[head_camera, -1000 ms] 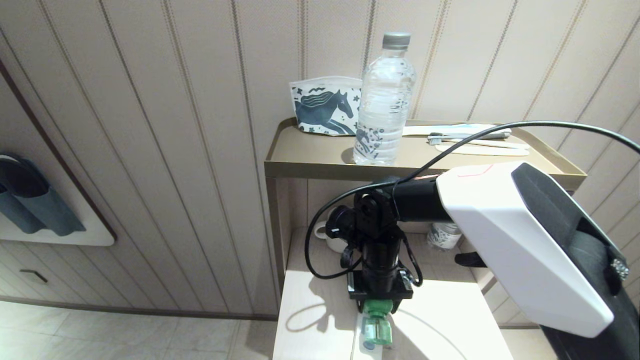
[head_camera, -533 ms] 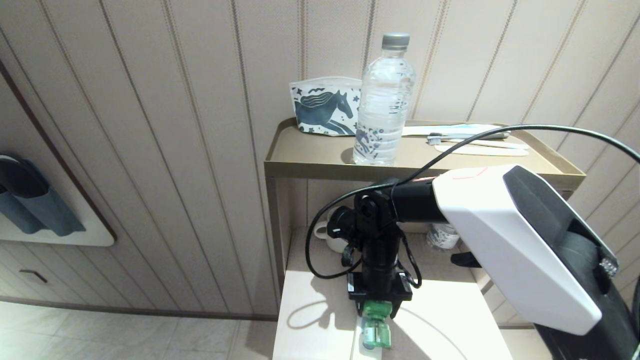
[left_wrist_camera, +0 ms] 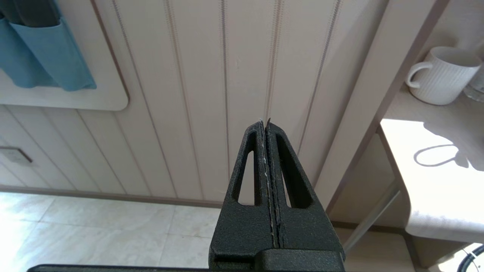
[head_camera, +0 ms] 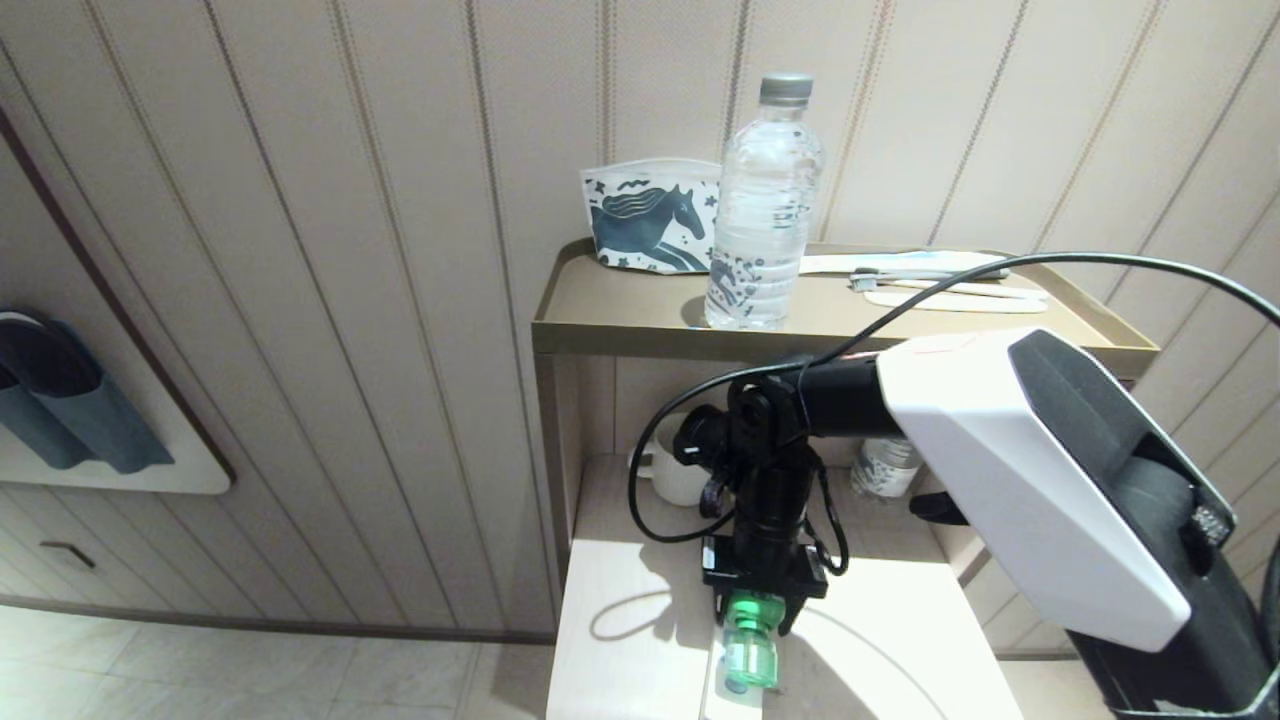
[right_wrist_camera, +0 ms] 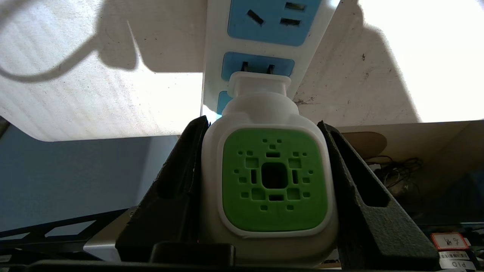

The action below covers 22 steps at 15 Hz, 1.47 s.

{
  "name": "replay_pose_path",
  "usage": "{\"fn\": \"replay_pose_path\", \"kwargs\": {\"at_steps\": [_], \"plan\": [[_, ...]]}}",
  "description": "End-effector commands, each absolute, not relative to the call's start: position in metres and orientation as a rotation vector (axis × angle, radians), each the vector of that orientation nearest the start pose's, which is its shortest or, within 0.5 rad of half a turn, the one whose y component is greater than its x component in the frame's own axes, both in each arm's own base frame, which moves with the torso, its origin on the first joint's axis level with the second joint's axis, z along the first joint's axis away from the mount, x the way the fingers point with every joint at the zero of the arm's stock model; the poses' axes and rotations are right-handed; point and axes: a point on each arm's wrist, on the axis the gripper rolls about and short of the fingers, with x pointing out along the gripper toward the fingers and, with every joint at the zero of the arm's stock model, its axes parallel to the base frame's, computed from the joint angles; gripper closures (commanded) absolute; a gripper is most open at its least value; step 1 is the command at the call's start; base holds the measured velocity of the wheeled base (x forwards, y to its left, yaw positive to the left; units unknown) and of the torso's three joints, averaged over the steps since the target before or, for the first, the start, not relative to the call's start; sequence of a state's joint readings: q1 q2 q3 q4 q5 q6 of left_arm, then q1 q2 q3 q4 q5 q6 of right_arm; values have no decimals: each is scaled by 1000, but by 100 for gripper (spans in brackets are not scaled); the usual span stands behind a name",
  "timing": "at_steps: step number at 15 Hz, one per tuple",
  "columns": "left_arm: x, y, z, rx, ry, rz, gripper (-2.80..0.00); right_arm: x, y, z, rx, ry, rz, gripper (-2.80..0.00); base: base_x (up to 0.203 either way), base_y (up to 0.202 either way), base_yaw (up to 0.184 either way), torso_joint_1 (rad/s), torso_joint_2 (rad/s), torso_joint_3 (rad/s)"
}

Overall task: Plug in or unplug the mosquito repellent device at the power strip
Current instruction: Insert the plug into the socket

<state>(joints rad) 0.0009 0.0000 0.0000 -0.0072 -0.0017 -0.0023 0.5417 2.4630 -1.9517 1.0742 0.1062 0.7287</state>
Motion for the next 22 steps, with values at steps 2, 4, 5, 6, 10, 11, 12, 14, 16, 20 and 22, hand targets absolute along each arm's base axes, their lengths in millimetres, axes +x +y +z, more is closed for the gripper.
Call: {"fn": "replay_pose_path", "kwargs": {"at_steps": [2,4,5,6,10,11,12,14,16,20,22], "plan": [[-23,0,76,-2,-6,0,0,362,220,56,206,1648,-103,0,0,0,0,0,0,0],[-23,0,76,-2,-6,0,0,364,219,54,209,1646,-104,0,0,0,0,0,0,0],[-23,0,76,-3,-6,0,0,365,219,53,210,1643,-106,0,0,0,0,0,0,0],[-23,0,76,-2,-6,0,0,367,217,52,215,1641,-110,0,0,0,0,0,0,0],[-23,0,76,-2,-6,0,0,370,213,46,217,1650,-127,0,0,0,0,0,0,0],[-23,0,76,-3,-6,0,0,370,213,47,217,1651,-124,0,0,0,0,0,0,0],[-23,0,76,-3,-6,0,0,369,213,49,216,1645,-120,0,0,0,0,0,0,0],[-23,0,76,-2,-6,0,0,367,215,56,215,1630,-116,0,0,0,0,0,0,0],[-23,0,76,-2,-6,0,0,365,216,65,209,1605,-111,-280,0,0,0,0,0,0],[-23,0,76,-2,-6,0,0,360,216,79,208,1586,-100,-280,0,0,0,0,0,0],[-23,0,76,-2,-6,0,0,357,215,88,214,1574,-92,-280,0,0,0,0,0,0]]}}
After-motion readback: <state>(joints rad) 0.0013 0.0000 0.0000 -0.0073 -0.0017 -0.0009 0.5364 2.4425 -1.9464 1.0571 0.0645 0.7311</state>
